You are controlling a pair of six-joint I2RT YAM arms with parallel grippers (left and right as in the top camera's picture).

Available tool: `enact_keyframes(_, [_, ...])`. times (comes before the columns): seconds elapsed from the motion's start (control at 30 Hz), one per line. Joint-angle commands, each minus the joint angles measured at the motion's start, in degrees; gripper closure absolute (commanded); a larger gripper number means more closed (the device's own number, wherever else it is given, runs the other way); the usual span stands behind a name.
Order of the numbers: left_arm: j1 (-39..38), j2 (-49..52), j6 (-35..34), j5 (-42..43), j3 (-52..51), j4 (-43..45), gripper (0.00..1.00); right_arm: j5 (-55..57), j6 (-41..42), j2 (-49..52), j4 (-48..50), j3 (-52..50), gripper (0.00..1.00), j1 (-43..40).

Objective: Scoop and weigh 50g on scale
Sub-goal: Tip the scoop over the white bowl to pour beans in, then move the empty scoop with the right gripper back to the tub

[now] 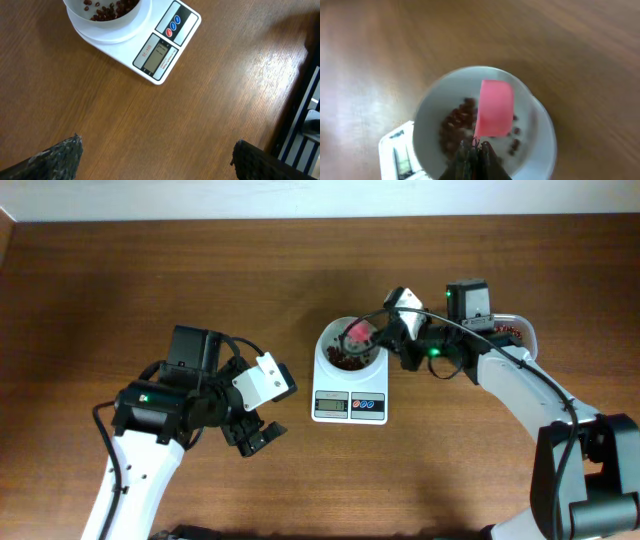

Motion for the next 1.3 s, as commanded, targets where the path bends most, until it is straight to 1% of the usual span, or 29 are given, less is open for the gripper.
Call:
enact_keyframes(0.0, [0.3, -0.1, 0.9, 0.6, -0.4, 0.0, 0.01, -6.8, 0.9, 0.0, -0.9, 0.1, 0.96, 0.3])
enact_keyframes(0.03, [0.3, -0.1, 0.9, 0.6, -0.4, 0.0, 0.01, -4.5, 0.6, 0.0, -0.8, 0.1, 0.96, 0.3])
enact_keyframes(0.07, [0.3, -0.1, 0.9, 0.6, -0.4, 0.0, 0.01, 1.7, 0.1, 0.0, 0.0, 0.1, 0.96, 0.2])
enact_keyframes(0.1, [0.3, -0.1, 0.9, 0.6, -0.4, 0.0, 0.01, 3.9, 0.3, 0.0, 0.8, 0.2, 0.96, 0.2])
enact_keyframes(0.13, [0.3, -0.1, 0.9, 0.6, -0.4, 0.0, 0.01, -0.1, 0.3, -0.3, 0.9, 0.3, 0.96, 0.2])
enact_keyframes(0.17, [0.3, -0.1, 0.9, 0.6, -0.4, 0.0, 0.01, -7.6, 0.3, -0.7, 1.4, 0.5, 0.96, 0.2])
enact_keyframes(0.2, [0.3, -0.1, 0.9, 0.6, -0.4, 0.0, 0.01, -10.7, 0.3, -1.3, 1.4, 0.7, 0.96, 0.2])
enact_keyframes(0.23, [0.3, -0.1, 0.9, 0.6, -0.4, 0.0, 0.01, -12.3, 2.1, -2.6, 1.3, 0.8, 0.96, 0.2])
enact_keyframes(0.3, [0.3, -0.1, 0.9, 0.6, -0.4, 0.0, 0.01, -12.3, 5.0, -5.7, 1.3, 1.0, 0.96, -0.2])
enact_keyframes(0.43, [0.3, -0.1, 0.9, 0.6, -0.4, 0.0, 0.01, -12.3, 5.1, -13.3, -1.8, 1.0, 0.96, -5.0])
enact_keyframes(0.53, [0.3, -0.1, 0.9, 0.6, -0.4, 0.0, 0.01, -12.2, 5.1, -19.6, -10.8, 1.0, 0.96, -13.8])
enact_keyframes(0.6, [0.3, -0.1, 0.9, 0.6, -0.4, 0.0, 0.01, -10.9, 5.1, -21.6, -18.6, 1.0, 0.96, -20.0])
enact_keyframes(0.67, [0.3, -0.1, 0.9, 0.6, -0.4, 0.0, 0.01, -6.3, 5.1, -21.8, -26.9, 1.0, 0.96, -25.8])
enact_keyframes(0.73, [0.3, -0.1, 0.9, 0.6, -0.4, 0.0, 0.01, 3.0, 5.1, -21.6, -30.7, 1.0, 0.96, -31.5])
enact_keyframes(0.8, [0.3, -0.1, 0.9, 0.6, -0.4, 0.0, 0.01, 8.6, 5.8, -21.1, -30.8, 1.0, 0.96, -34.4])
enact_keyframes(0.87, [0.3, -0.1, 0.9, 0.6, -0.4, 0.0, 0.01, 10.2, 9.2, -19.8, -29.4, 1.0, 0.96, -36.2])
enact_keyframes(0.93, [0.3, -0.1, 0.9, 0.6, -0.4, 0.0, 0.01, 13.2, 9.4, -16.9, -28.5, 1.0, 0.96, -36.5])
enact_keyframes(0.97, [0.3, -0.1, 0.9, 0.6, -0.4, 0.0, 0.01, 13.3, 9.5, -15.4, -28.2, 1.0, 0.96, -36.5])
enact_keyframes(1.03, [0.3, -0.1, 0.9, 0.6, -0.4, 0.0, 0.01, 13.3, 13.0, -11.8, -25.6, 1.0, 0.96, -36.5])
enact_keyframes(1.1, [0.3, -0.1, 0.9, 0.6, -0.4, 0.0, 0.01, 13.3, 17.4, -8.5, -20.8, 1.0, 0.96, -36.5])
enact_keyframes(1.17, [0.3, -0.1, 0.9, 0.6, -0.4, 0.0, 0.01, 13.3, 19.9, -5.7, -17.2, 1.0, 0.96, -36.5])
enact_keyframes(1.27, [0.3, -0.1, 0.9, 0.6, -0.4, 0.0, 0.01, 13.3, 20.5, -2.8, -15.6, 1.0, 0.96, -36.5])
